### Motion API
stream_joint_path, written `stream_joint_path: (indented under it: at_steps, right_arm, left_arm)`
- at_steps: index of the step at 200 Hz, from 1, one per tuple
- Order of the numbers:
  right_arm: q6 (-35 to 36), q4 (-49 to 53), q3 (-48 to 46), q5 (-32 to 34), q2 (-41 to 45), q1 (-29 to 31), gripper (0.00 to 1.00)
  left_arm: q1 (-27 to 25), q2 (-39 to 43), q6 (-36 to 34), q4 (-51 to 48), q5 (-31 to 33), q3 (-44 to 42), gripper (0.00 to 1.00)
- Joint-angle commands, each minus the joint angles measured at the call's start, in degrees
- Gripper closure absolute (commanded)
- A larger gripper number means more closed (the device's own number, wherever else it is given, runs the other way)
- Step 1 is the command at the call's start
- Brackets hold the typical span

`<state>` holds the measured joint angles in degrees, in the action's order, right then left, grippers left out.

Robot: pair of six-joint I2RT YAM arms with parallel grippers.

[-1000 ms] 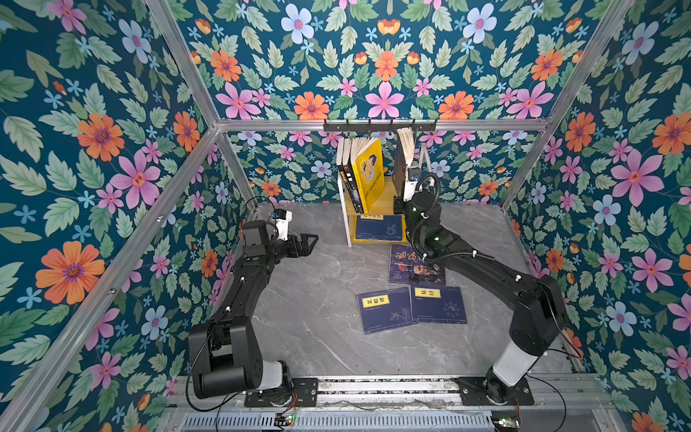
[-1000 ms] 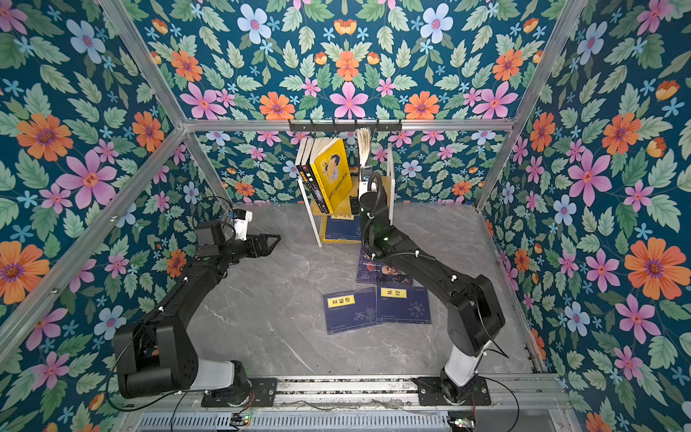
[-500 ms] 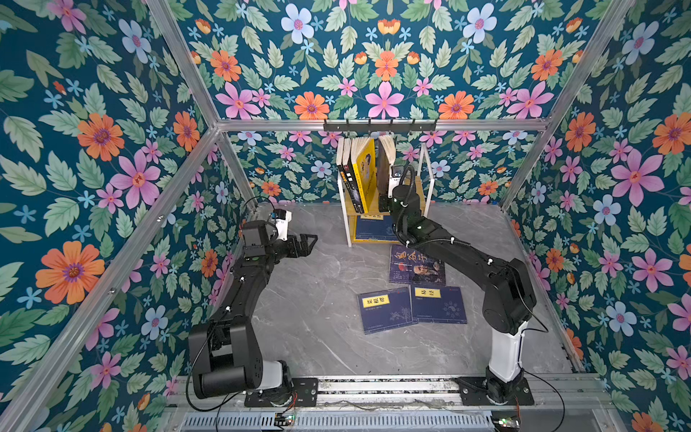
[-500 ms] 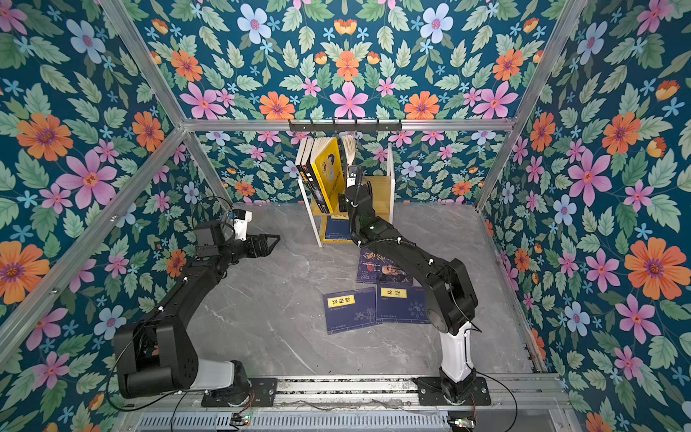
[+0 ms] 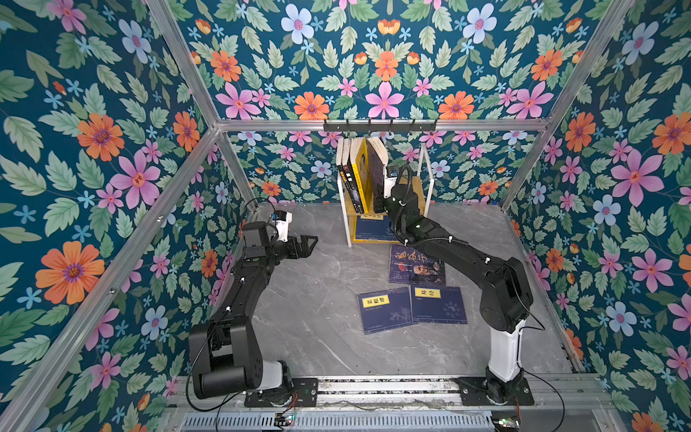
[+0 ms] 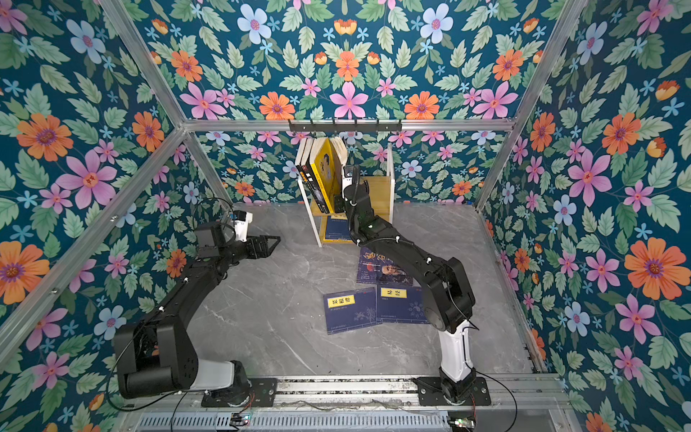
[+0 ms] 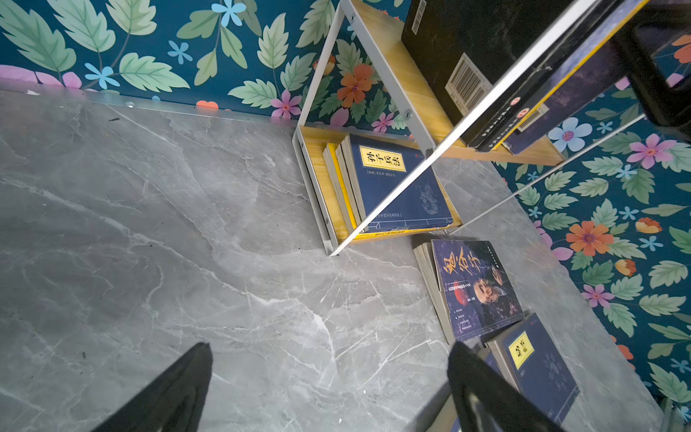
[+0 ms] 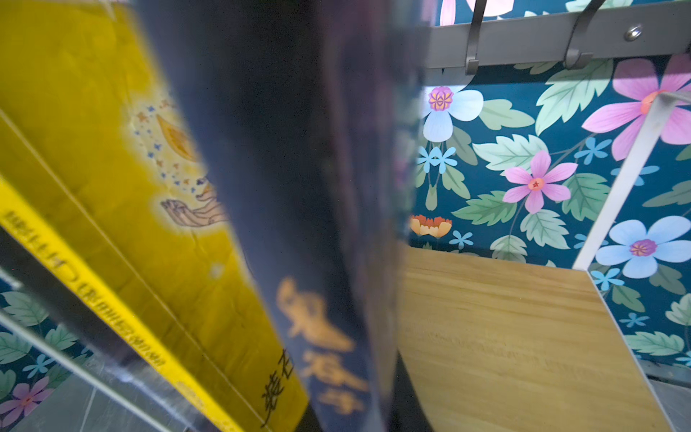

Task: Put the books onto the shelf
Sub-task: 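Lower the purple book upright beside the yellow book with the right gripper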

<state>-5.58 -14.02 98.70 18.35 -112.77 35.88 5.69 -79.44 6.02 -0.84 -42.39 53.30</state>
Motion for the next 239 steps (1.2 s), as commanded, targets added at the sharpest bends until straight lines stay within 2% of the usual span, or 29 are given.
stream_joint_path:
  at_steps: [1,28,56,133,160,181,211,239]
  right_arm:
    - [-0.87,0.72,0.64,-2.67,0.56,0.15,0.96]
    - [-1.10,-0.10,0.09,-3.28,0.82,0.16,0.92]
    - [-0.87,0.92,1.34,-5.14,0.05,0.13,0.80]
    - [-1.43,-3.88,-1.26,-11.31,0.91,0.11,0.76]
    - [-1.10,-3.25,-1.09,-13.05,1.14,0.11,0.69]
    - [-0.87,-5.12,-3.14,-13.73,2.23,0.12,0.62]
    - [1.01,-8.89,-7.45,-14.51,5.05,-0.18,0.58]
    - [-1.74,-10.98,-11.32,-20.14,7.49,-2.26,0.52]
  left_arm:
    - [0.13,0.21,0.31,0.96,-0.64,0.07,0.00]
    - [0.11,-0.09,1.16,1.85,-1.16,-0.02,0.00]
    - [0.18,-0.09,0.73,1.04,-0.62,0.23,0.00]
    - [0.05,-0.40,1.19,2.08,-1.06,-0.21,0.00]
    - [0.11,-0.69,0.92,1.44,-0.38,0.14,0.00]
    - [0.04,-0.73,1.16,2.19,-0.91,-0.34,0.00]
    - [0.13,-0.89,0.74,1.13,-0.03,0.22,0.00]
    - [0.19,-0.98,1.42,2.42,-1.19,-0.39,0.00]
